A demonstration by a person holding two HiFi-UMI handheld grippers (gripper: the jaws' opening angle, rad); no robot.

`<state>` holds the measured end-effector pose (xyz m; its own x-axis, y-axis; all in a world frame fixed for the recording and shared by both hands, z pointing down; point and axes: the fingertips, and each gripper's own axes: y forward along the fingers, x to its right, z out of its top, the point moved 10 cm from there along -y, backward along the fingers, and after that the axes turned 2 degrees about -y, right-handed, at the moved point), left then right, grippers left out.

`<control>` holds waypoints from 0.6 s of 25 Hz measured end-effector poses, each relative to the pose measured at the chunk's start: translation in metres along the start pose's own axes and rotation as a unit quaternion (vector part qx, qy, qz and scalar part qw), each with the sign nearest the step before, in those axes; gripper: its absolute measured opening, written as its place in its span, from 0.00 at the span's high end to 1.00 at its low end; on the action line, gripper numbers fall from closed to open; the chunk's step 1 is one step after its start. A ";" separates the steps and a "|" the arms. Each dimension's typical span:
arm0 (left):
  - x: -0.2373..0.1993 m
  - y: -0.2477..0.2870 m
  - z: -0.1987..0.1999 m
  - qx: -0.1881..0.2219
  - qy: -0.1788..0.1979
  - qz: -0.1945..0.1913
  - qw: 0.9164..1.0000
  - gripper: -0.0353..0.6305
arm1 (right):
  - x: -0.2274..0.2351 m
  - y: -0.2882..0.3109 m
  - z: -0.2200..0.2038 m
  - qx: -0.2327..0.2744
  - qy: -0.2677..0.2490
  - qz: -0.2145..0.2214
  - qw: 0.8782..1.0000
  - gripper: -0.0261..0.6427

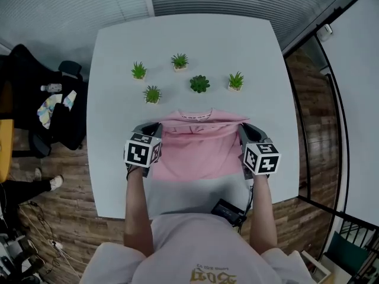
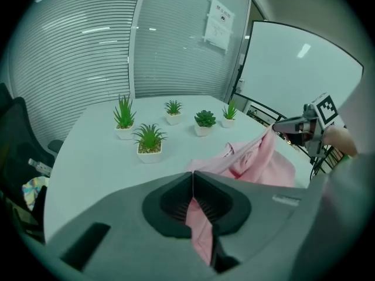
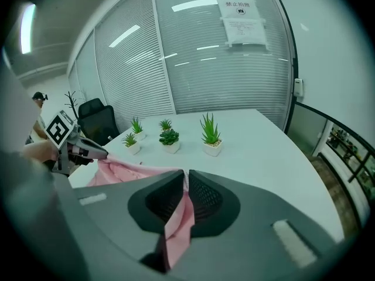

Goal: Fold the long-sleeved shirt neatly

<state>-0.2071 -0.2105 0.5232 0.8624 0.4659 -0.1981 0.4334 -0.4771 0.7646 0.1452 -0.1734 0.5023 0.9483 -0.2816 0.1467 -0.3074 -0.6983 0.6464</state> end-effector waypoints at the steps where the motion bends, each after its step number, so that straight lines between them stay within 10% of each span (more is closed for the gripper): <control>1: -0.001 0.003 -0.001 -0.003 -0.001 -0.002 1.000 0.93 | 0.000 0.004 -0.002 -0.003 0.002 -0.001 1.000 0.90; 15: -0.004 0.013 -0.004 0.015 -0.011 0.025 1.000 0.70 | -0.002 -0.002 -0.020 0.009 0.028 -0.013 0.999 0.84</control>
<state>-0.2060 -0.2151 0.5361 0.8882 0.4253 -0.1739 0.3977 -0.5218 0.7547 0.1456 -0.1579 0.5159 0.9590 -0.2261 0.1709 -0.2826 -0.7171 0.6371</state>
